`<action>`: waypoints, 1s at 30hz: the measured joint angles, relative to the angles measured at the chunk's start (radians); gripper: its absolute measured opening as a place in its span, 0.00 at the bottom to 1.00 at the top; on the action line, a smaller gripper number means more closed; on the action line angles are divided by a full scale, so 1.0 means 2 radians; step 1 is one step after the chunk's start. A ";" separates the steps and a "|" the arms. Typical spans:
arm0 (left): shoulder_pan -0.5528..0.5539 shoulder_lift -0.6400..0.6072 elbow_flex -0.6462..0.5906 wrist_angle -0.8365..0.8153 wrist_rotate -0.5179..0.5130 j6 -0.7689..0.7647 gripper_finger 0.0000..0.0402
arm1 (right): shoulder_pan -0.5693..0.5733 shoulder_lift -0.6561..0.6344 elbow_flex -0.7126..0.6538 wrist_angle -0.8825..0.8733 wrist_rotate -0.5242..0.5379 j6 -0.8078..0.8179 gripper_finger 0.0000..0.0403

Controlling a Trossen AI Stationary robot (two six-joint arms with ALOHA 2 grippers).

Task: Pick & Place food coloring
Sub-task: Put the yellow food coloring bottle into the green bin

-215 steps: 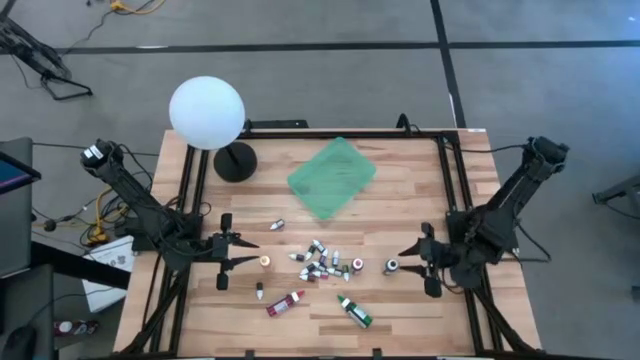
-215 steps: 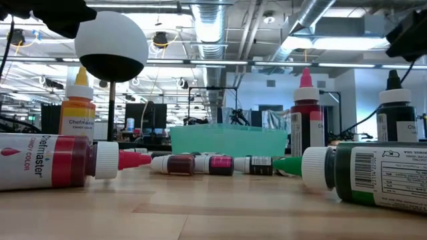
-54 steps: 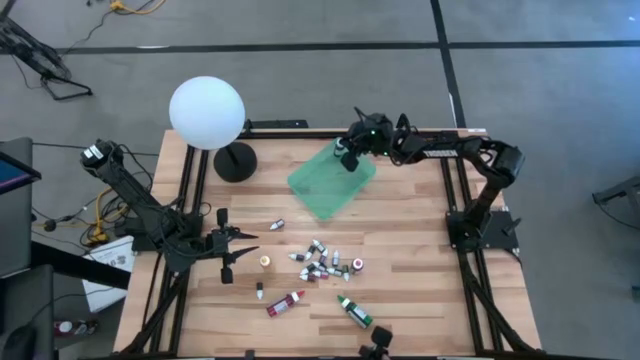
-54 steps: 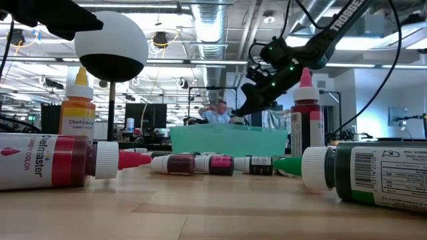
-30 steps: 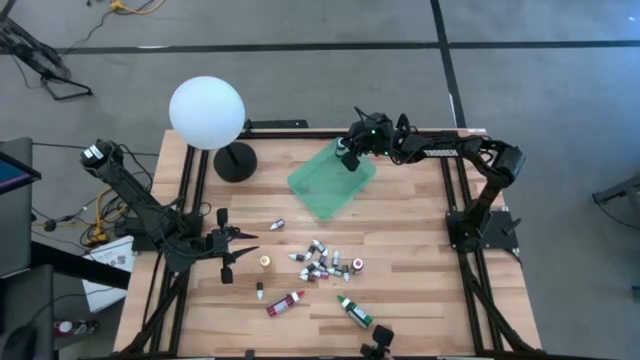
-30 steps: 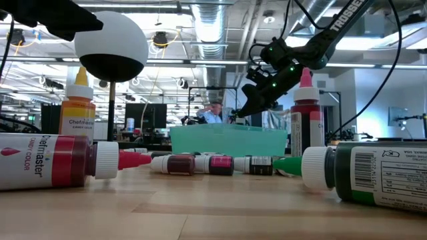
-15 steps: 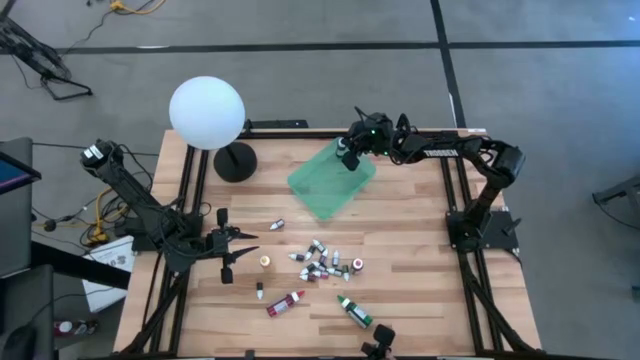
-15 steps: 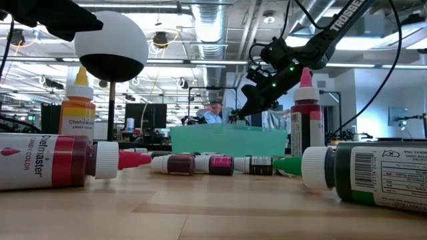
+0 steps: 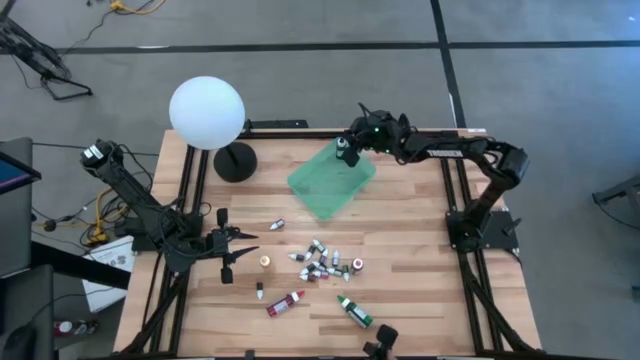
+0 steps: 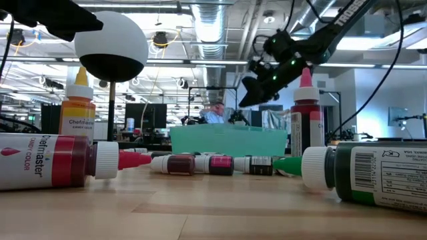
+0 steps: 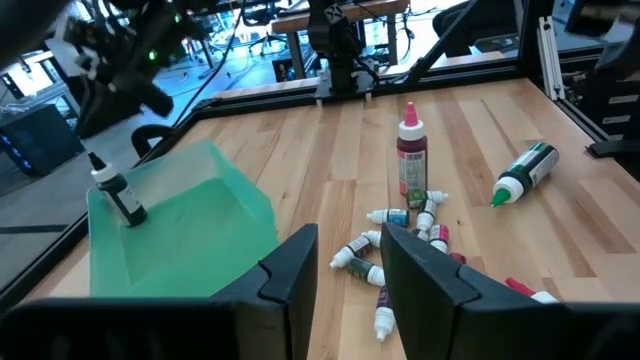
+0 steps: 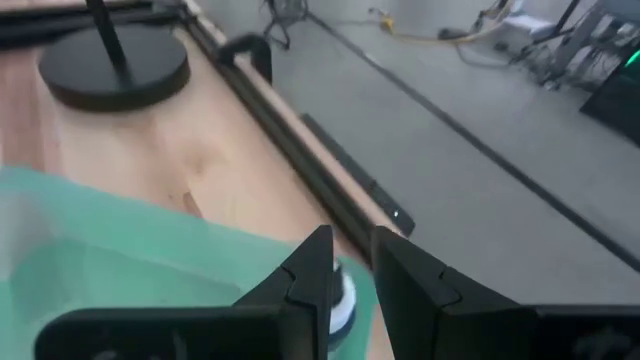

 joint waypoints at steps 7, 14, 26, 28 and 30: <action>0.000 0.000 0.000 0.000 0.001 0.000 0.27 | 0.017 -0.100 0.000 -0.102 0.000 0.000 0.16; 0.000 0.000 0.000 -0.003 0.004 0.000 0.27 | 0.106 -0.184 0.000 -0.247 -0.027 0.000 0.17; 0.000 0.000 0.000 -0.039 0.072 -0.057 0.27 | 0.307 -0.235 0.000 -0.330 -0.027 0.018 0.17; 0.000 0.002 0.000 -0.043 0.079 -0.073 0.27 | 0.334 -0.238 0.000 -0.330 -0.027 0.023 0.17; 0.000 0.011 -0.008 -0.036 0.086 -0.087 0.27 | 0.359 -0.242 0.000 -0.328 -0.027 0.027 0.17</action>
